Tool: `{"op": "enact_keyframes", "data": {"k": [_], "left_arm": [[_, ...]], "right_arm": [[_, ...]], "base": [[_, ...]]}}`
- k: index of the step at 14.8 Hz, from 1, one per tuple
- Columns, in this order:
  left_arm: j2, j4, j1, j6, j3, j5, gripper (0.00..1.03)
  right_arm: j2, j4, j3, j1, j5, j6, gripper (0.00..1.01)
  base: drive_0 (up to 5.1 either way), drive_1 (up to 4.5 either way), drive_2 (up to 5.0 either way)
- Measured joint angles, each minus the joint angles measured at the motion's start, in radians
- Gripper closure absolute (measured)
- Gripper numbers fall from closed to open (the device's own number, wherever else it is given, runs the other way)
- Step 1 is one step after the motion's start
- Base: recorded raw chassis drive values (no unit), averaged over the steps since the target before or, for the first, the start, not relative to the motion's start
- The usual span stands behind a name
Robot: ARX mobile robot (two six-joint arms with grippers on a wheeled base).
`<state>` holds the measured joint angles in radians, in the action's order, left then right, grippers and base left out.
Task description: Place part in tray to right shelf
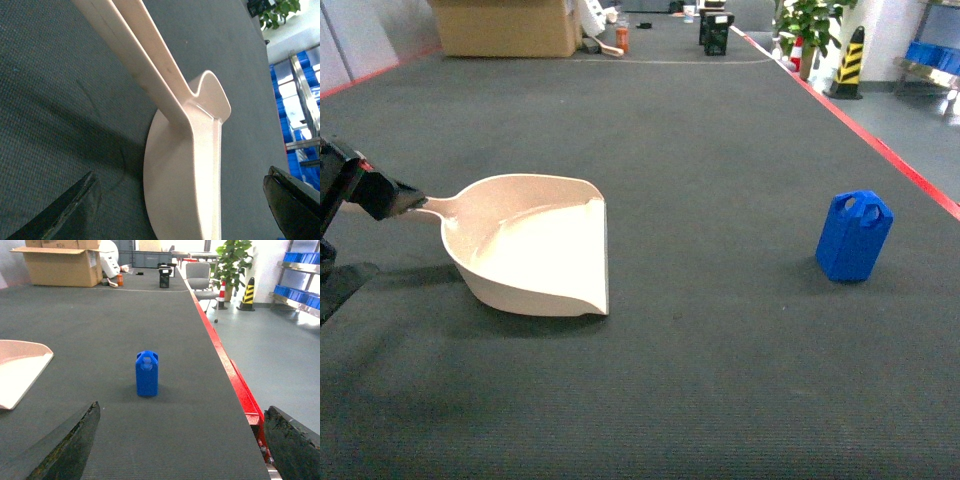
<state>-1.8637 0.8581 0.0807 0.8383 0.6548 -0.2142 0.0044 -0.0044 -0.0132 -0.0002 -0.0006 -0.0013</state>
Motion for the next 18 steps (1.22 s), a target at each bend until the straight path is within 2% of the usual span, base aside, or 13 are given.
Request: {"op": "enact_keyframes", "data": {"k": [1,4,5,8,10,11,12,13,14,15,18], "left_arm": [[-0.05,0.005,0.024,0.037,0.047,-0.011,0.05],[-0.158,-0.005,0.089,0.102,0.175,-0.029,0.05],[-0.192,-0.019,0.101,0.111,0.222,-0.034,0.05],[-0.257,-0.036,0.08,0.124,0.306,-0.063,0.05],[-0.295,-0.041,0.062,0.123,0.355,-0.063,0.06],[-0.359,-0.016,0.066,0.131,0.423,-0.076,0.39],[-0.373,0.01,0.068,0.134,0.432,-0.093,0.51],[-0.374,0.019,0.072,0.154,0.434,-0.098,0.65],[-0.368,0.068,0.074,0.185,0.42,-0.113,0.75],[-0.338,0.121,0.074,0.244,0.387,-0.127,0.83],[-0.197,0.235,0.067,0.285,0.24,-0.167,0.88]], "right_arm": [[0.0,0.0,0.0,0.0,0.0,0.0,0.03],[0.0,0.0,0.0,0.0,0.0,0.0,0.03],[0.0,0.0,0.0,0.0,0.0,0.0,0.03],[0.0,0.0,0.0,0.0,0.0,0.0,0.03],[0.0,0.0,0.0,0.0,0.0,0.0,0.03],[0.0,0.0,0.0,0.0,0.0,0.0,0.03],[0.0,0.0,0.0,0.0,0.0,0.0,0.03],[0.0,0.0,0.0,0.0,0.0,0.0,0.03],[0.0,0.0,0.0,0.0,0.0,0.0,0.03],[0.0,0.0,0.0,0.0,0.0,0.0,0.03],[0.0,0.0,0.0,0.0,0.0,0.0,0.03]], "base": [[0.0,0.0,0.0],[0.0,0.0,0.0],[0.0,0.0,0.0],[0.0,0.0,0.0],[0.0,0.0,0.0],[0.0,0.0,0.0],[0.0,0.0,0.0],[0.0,0.0,0.0],[0.0,0.0,0.0],[0.0,0.0,0.0],[0.0,0.0,0.0]]}}
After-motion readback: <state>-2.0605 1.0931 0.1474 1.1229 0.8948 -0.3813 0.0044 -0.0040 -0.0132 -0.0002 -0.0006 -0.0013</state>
